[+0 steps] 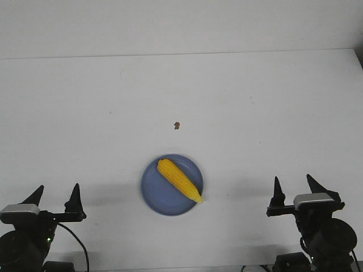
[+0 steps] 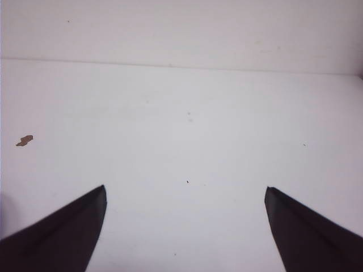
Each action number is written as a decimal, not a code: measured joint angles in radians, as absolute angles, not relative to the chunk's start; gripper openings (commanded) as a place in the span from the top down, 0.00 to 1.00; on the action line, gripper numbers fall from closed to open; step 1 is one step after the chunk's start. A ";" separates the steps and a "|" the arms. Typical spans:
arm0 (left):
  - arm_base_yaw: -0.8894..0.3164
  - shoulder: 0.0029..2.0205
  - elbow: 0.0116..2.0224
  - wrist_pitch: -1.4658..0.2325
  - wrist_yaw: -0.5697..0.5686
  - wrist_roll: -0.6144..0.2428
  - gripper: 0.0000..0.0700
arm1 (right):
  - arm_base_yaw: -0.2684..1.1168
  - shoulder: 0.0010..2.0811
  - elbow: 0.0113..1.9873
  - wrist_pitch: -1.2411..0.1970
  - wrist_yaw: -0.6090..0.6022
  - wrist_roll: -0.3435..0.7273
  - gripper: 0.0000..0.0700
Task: Place corn on plate with both arms
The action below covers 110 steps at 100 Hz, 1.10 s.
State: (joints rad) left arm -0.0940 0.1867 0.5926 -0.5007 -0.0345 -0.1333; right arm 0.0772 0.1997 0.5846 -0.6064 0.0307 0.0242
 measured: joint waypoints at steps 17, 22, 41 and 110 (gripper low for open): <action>-0.094 0.187 0.593 -0.476 -0.035 -0.133 0.49 | 0.077 0.200 0.585 -0.601 0.031 0.025 0.74; -0.094 0.187 0.592 -0.478 -0.035 -0.133 0.68 | 0.077 0.200 0.585 -0.601 0.031 0.025 0.86; -0.094 0.187 0.593 -0.479 -0.035 -0.130 0.99 | 0.077 0.200 0.585 -0.594 0.031 0.024 0.99; -0.094 0.187 0.593 -0.479 -0.035 -0.129 0.98 | 0.077 0.200 0.585 -0.585 0.031 0.025 0.99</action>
